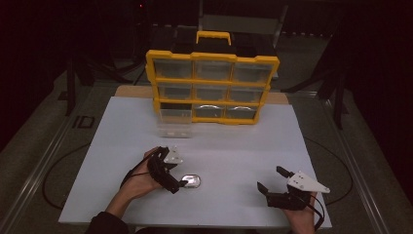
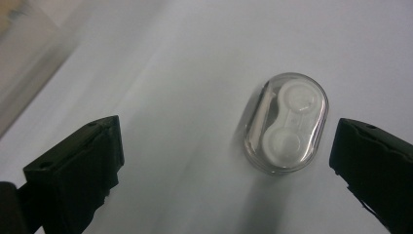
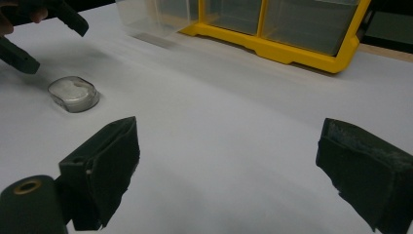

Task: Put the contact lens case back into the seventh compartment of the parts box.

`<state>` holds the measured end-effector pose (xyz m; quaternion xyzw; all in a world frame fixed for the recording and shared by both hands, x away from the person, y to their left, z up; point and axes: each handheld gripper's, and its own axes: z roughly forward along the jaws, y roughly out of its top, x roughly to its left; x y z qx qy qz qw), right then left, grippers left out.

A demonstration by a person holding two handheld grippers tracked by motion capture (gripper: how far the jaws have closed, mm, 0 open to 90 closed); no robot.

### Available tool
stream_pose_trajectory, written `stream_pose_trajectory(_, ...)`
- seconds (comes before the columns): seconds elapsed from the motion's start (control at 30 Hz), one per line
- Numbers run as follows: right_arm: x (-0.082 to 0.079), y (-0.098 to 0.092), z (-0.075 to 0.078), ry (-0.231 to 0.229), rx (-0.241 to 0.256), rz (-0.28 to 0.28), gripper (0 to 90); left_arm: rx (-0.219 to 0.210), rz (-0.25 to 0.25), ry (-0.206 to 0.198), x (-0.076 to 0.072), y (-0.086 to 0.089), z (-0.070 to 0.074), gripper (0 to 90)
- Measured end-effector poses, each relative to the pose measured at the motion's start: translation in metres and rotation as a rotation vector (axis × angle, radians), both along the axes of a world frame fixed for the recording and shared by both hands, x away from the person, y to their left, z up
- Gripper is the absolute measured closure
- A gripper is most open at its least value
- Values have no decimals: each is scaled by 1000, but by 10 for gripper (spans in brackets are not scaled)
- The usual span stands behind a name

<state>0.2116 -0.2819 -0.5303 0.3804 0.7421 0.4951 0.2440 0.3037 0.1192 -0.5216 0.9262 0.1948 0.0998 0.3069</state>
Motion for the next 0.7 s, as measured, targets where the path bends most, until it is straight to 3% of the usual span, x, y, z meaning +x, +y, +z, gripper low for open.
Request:
stream_pose_trajectory(0.13,0,0,0,0,-1,0,84,29,-16,39,0,-5,-4,17)
stream_pose_trajectory(0.33,0,0,0,-1,-3,-1,84,51,-36,52,-1,-12,-7,14)
stream_pose_trajectory(0.5,0,0,0,-1,-4,-1,84,88,-28,27,-3,-23,-10,5)
stream_pose_trajectory(0.7,1,0,-1,9,-8,-13,85,127,-69,30,-6,-34,-14,49)
